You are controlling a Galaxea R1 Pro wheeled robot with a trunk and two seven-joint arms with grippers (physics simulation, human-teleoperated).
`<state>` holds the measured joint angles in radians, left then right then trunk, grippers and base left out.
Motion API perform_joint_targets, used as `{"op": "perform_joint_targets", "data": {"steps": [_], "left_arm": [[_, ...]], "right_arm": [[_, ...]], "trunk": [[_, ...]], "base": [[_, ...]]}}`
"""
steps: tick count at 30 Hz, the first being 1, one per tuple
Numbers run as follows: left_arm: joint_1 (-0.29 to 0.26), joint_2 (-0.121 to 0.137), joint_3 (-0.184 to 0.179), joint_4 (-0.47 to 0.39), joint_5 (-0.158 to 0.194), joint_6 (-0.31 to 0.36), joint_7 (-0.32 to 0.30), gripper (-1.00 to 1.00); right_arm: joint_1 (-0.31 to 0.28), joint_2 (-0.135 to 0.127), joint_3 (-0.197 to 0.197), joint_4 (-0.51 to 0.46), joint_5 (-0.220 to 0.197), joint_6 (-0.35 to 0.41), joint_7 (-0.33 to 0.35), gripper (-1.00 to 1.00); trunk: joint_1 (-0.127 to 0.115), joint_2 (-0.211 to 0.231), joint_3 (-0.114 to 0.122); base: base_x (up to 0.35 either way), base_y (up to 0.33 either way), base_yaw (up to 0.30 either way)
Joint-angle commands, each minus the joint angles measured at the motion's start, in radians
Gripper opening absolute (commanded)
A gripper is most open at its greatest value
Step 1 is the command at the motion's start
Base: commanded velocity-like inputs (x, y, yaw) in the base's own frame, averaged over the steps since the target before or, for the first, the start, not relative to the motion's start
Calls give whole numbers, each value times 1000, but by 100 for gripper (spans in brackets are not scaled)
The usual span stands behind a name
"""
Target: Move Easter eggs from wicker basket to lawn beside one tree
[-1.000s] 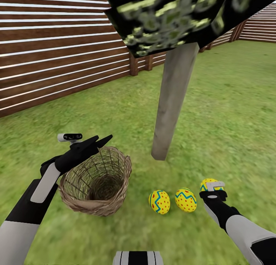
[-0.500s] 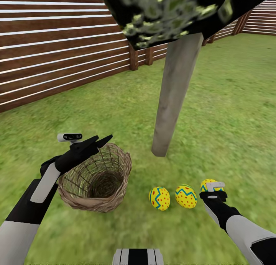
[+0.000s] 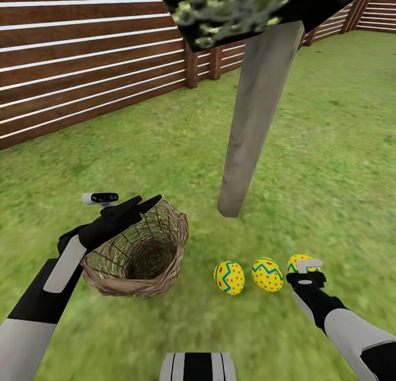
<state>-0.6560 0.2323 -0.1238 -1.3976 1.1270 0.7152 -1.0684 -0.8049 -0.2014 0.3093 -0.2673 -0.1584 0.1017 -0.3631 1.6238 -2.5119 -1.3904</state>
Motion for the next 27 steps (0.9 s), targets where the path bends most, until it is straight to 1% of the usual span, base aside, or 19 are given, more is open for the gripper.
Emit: {"op": "perform_joint_targets", "data": {"steps": [1,9,14,24,27], "left_arm": [[-1,1,-2,0,8,7,1,100],[-1,1,-2,0,8,7,1,100],[-1,1,-2,0,9,7,1,100],[-1,1,-2,0,9,7,1,100],[-1,1,-2,-15,8,7,1,100]], "right_arm": [[0,-1,8,-3,-10,6,-2,-100],[0,-1,8,-2,-9,3,-2,-100],[0,-3,8,-1,-9,-15,-2,-100],[0,-3,7,-3,-11,-16,-3,-100],[0,-1,8,-3,-9,-9,-3,-100]], "trunk": [[0,-1,-5],[4,-2,-36],[6,-4,-55],[11,-6,-94],[12,-7,-105]], "base": [[0,0,0],[0,0,0],[0,0,0],[0,0,0],[0,0,0]]}}
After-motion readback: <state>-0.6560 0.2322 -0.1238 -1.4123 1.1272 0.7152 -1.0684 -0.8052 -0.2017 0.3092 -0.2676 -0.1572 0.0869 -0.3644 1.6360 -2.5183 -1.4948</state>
